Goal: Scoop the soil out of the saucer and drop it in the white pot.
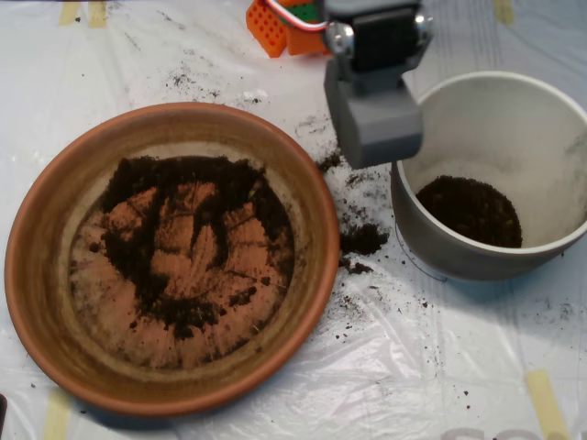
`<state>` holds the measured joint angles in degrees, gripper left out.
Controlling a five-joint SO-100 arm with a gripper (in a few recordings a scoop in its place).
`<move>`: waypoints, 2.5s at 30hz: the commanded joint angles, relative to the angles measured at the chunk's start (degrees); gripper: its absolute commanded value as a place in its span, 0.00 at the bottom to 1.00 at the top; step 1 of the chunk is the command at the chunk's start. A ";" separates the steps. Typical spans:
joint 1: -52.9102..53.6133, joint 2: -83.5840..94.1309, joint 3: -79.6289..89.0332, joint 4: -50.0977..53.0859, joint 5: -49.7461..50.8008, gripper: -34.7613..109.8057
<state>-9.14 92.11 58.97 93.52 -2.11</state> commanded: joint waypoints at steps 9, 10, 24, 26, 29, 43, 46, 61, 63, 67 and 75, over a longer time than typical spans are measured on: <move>-16.88 -4.13 -12.04 4.48 0.44 0.24; -17.14 -4.57 -12.04 4.48 0.35 0.24; -18.02 1.49 1.67 -1.14 -2.55 0.48; -18.11 2.46 3.78 -2.37 -2.55 0.48; -17.84 2.99 3.60 -2.37 -1.85 0.48; -11.60 2.99 -6.42 1.58 0.70 0.51; -7.12 2.90 -10.55 3.08 1.85 0.53; 21.80 6.06 7.65 -4.83 5.45 0.54; 24.52 7.65 15.12 -8.79 4.75 0.54; 29.36 9.67 28.04 -16.08 3.60 0.54; 35.60 9.14 43.86 -28.04 -0.09 0.54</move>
<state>24.43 96.15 100.37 69.17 -0.35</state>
